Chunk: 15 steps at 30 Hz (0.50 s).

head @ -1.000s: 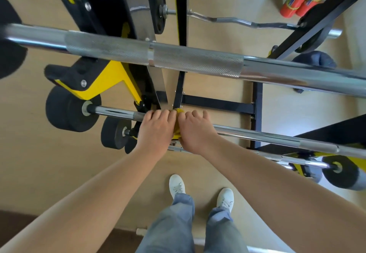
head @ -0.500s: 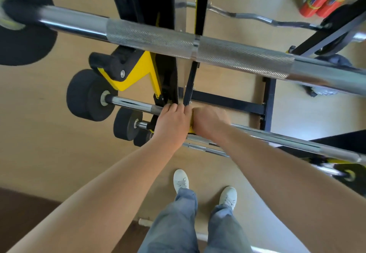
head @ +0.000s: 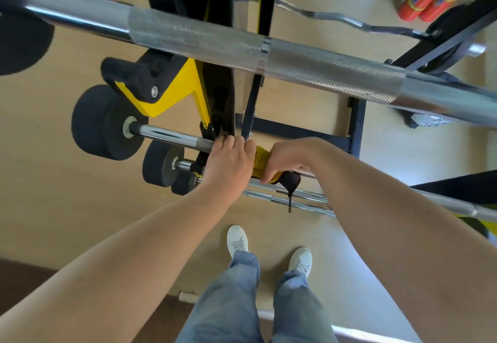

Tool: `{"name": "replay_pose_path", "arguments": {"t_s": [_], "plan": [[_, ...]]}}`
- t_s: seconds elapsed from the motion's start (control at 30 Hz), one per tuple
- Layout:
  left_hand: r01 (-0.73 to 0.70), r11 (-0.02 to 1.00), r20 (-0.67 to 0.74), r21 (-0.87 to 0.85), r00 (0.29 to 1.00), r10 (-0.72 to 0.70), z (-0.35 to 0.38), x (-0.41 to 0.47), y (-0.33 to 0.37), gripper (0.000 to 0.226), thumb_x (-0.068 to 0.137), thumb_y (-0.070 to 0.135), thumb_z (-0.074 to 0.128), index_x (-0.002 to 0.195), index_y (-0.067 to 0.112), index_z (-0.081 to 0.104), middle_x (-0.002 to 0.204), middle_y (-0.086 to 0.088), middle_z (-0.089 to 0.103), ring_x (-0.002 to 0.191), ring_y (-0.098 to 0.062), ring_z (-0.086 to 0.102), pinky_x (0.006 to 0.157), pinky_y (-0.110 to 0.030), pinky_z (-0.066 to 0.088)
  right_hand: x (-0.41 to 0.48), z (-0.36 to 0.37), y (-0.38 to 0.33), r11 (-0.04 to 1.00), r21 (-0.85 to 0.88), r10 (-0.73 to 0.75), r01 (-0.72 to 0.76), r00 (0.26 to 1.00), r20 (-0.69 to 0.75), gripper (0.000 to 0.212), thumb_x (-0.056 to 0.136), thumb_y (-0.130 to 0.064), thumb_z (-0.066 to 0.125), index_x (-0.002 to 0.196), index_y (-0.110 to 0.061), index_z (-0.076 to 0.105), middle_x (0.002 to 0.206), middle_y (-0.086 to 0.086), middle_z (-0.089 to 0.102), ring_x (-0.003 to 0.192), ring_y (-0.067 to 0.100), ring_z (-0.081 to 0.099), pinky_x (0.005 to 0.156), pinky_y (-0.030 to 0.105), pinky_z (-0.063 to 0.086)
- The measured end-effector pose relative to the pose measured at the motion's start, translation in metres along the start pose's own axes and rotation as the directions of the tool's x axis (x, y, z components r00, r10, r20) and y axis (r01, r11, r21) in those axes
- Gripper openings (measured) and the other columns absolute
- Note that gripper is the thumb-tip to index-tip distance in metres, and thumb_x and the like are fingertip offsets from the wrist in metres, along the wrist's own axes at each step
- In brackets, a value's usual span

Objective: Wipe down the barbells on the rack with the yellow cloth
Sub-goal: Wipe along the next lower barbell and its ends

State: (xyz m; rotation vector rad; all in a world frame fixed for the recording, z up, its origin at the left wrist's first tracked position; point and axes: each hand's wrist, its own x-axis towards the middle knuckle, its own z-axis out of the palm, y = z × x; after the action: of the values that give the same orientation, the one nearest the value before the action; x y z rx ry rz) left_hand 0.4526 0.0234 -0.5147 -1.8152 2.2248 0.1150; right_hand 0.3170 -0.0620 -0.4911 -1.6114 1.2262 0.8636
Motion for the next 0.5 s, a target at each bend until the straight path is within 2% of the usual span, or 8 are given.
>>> {"name": "replay_pose_path", "arguments": {"t_s": [0.07, 0.13, 0.2, 0.27, 0.3, 0.37, 0.43, 0.5], "plan": [[-0.005, 1.000, 0.010, -0.006, 1.000, 0.005, -0.002, 0.001, -0.001, 0.049, 0.087, 0.030, 0.071, 0.121, 0.011, 0.042, 0.113, -0.012, 0.057, 0.111, -0.030, 0.054, 0.108, -0.045, 0.040, 0.001, -0.004, -0.001, 1.000, 0.020, 0.008, -0.009, 0.999, 0.046, 0.032, 0.083, -0.036, 0.077, 0.102, -0.016, 0.061, 0.097, 0.002, 0.063, 0.086, 0.017, 0.057, 0.083, 0.034, 0.043], [-0.013, 1.000, 0.033, -0.019, 0.999, 0.014, -0.005, 0.004, -0.002, 0.048, 0.086, 0.027, 0.072, 0.120, 0.012, 0.042, 0.113, -0.011, 0.058, 0.110, -0.029, 0.055, 0.106, -0.043, 0.042, 0.005, 0.015, 0.000, 0.993, -0.113, -0.006, -0.021, 0.974, -0.227, 0.014, 0.088, -0.026, 0.069, 0.092, -0.015, 0.061, 0.086, 0.002, 0.062, 0.078, 0.019, 0.059, 0.070, 0.031, 0.047], [-0.033, 0.999, 0.036, -0.020, 0.999, 0.034, -0.007, 0.008, -0.004, 0.048, 0.086, 0.023, 0.071, 0.121, 0.011, 0.041, 0.116, -0.012, 0.058, 0.112, -0.029, 0.055, 0.102, -0.042, 0.043, 0.001, 0.049, 0.005, 0.962, -0.253, -0.075, -0.101, 0.795, -0.602, 0.007, 0.091, -0.015, 0.060, 0.092, -0.017, 0.054, 0.086, 0.003, 0.063, 0.076, 0.023, 0.058, 0.066, 0.034, 0.047], [-0.039, 0.999, 0.034, -0.019, 0.999, 0.040, -0.008, 0.011, -0.007, 0.045, 0.088, 0.021, 0.067, 0.122, 0.011, 0.040, 0.117, -0.012, 0.058, 0.112, -0.030, 0.055, 0.099, -0.041, 0.043, -0.001, 0.076, 0.002, 0.928, -0.342, -0.170, -0.149, 0.647, -0.743, 0.020, 0.090, -0.016, 0.064, 0.104, -0.018, 0.050, 0.096, 0.003, 0.062, 0.086, 0.025, 0.056, 0.079, 0.038, 0.047], [-0.033, 0.999, 0.035, -0.019, 0.999, 0.034, -0.008, 0.011, -0.007, 0.042, 0.089, 0.020, 0.065, 0.121, 0.011, 0.039, 0.117, -0.012, 0.058, 0.112, -0.030, 0.055, 0.099, -0.041, 0.042, 0.000, 0.079, -0.005, 0.932, -0.328, -0.166, -0.152, 0.626, -0.762, 0.024, 0.089, -0.018, 0.066, 0.107, -0.018, 0.050, 0.099, 0.003, 0.061, 0.090, 0.026, 0.056, 0.083, 0.039, 0.047], [-0.013, 0.999, 0.025, -0.042, 1.000, 0.014, -0.004, 0.009, -0.006, 0.034, 0.092, 0.019, 0.060, 0.118, 0.012, 0.040, 0.115, -0.011, 0.058, 0.111, -0.029, 0.055, 0.098, -0.041, 0.042, 0.005, 0.067, -0.018, 0.951, -0.260, -0.087, -0.167, 0.662, -0.744, 0.013, 0.090, -0.019, 0.064, 0.100, -0.017, 0.055, 0.093, 0.000, 0.063, 0.082, 0.023, 0.058, 0.074, 0.036, 0.048], [0.016, 0.998, 0.013, -0.059, 1.000, -0.015, 0.000, 0.007, -0.003, 0.032, 0.092, 0.020, 0.061, 0.116, 0.013, 0.041, 0.113, -0.009, 0.059, 0.110, -0.029, 0.055, 0.101, -0.041, 0.042, 0.010, 0.045, -0.023, 0.952, -0.259, -0.041, -0.162, 0.772, -0.635, 0.008, 0.092, -0.023, 0.059, 0.087, -0.017, 0.060, 0.081, -0.001, 0.062, 0.067, 0.019, 0.055, 0.062, 0.032, 0.046], [0.023, 0.998, 0.014, -0.060, 1.000, -0.022, 0.000, 0.007, -0.002, 0.044, 0.088, 0.032, 0.068, 0.117, 0.012, 0.042, 0.113, -0.009, 0.058, 0.111, -0.029, 0.054, 0.104, -0.043, 0.041, 0.014, 0.019, -0.020, 0.969, -0.238, -0.027, -0.069, 0.927, -0.375, 0.014, 0.089, -0.029, 0.064, 0.084, -0.017, 0.060, 0.082, 0.003, 0.063, 0.069, 0.019, 0.057, 0.064, 0.031, 0.049]]}}
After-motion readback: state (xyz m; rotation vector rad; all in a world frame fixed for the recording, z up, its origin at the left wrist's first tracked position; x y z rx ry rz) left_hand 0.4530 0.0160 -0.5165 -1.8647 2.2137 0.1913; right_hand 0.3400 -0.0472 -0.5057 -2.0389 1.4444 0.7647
